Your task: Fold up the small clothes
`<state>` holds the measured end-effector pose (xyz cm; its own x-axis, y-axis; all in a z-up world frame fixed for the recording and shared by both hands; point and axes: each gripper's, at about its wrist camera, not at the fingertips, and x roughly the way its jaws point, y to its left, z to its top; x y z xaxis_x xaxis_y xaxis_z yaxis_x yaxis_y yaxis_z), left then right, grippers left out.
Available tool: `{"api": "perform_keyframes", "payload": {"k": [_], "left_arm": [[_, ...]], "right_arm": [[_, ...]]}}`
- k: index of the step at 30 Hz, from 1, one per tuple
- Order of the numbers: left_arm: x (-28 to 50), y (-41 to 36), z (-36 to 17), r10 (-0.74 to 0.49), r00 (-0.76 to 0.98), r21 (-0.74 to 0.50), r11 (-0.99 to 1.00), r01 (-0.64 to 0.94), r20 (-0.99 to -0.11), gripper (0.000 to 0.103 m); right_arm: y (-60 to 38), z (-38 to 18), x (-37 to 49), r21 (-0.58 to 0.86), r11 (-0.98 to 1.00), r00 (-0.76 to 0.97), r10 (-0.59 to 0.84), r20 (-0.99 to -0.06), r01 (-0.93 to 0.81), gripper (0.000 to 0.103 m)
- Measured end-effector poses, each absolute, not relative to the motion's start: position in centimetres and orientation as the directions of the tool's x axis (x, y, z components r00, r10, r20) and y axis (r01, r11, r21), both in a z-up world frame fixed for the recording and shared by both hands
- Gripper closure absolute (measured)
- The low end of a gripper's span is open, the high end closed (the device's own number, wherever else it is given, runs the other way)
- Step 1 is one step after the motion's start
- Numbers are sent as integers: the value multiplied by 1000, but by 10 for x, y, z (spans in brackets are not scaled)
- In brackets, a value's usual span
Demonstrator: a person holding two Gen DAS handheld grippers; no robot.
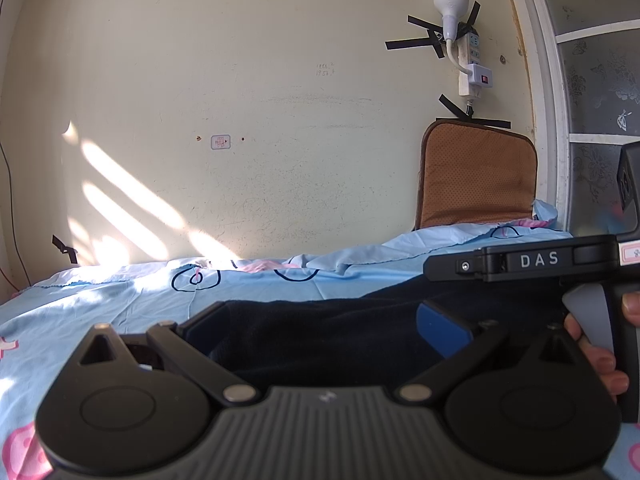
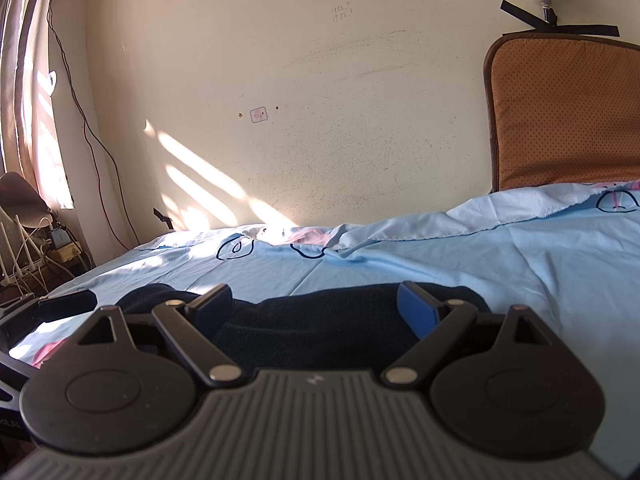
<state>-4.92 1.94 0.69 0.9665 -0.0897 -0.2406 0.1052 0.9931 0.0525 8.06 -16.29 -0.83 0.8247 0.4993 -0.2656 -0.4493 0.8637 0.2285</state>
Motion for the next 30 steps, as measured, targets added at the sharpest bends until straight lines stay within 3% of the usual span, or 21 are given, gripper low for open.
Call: {"api": "perform_keyframes", "payload": {"k": [10,13,15,19,23,26,28,30], "left_arm": [[-46,22,8,-90,962,21,995,99,-260,0],[-49,22,8,-93,964,26,994,103,-247,0],[-51,23,9,-114,965,19,992,122,-237,0],[-54,34,15,-171,957,-62,985,161,-233,1],[-50,46,30,-274,927,-204,953,225,-255,3],[-40,47,38,-361,885,-279,918,282,-293,13],[-26,44,33,-403,835,-319,902,293,-374,34],[-4,39,16,-397,758,-338,909,245,-518,51]], "right_arm": [[-170,-6,77,272,852,819,513,-257,-448,12],[-193,10,54,375,786,802,576,-156,-491,12],[-211,22,36,349,815,842,527,-115,-462,12],[-261,19,22,401,858,891,417,-181,-320,11],[-303,-15,32,647,730,813,503,-294,-218,10],[-305,-35,42,745,643,761,569,-310,-177,10],[-296,-34,47,731,659,760,563,-325,-176,10],[-281,-33,55,708,681,735,575,-360,-186,12]]}}
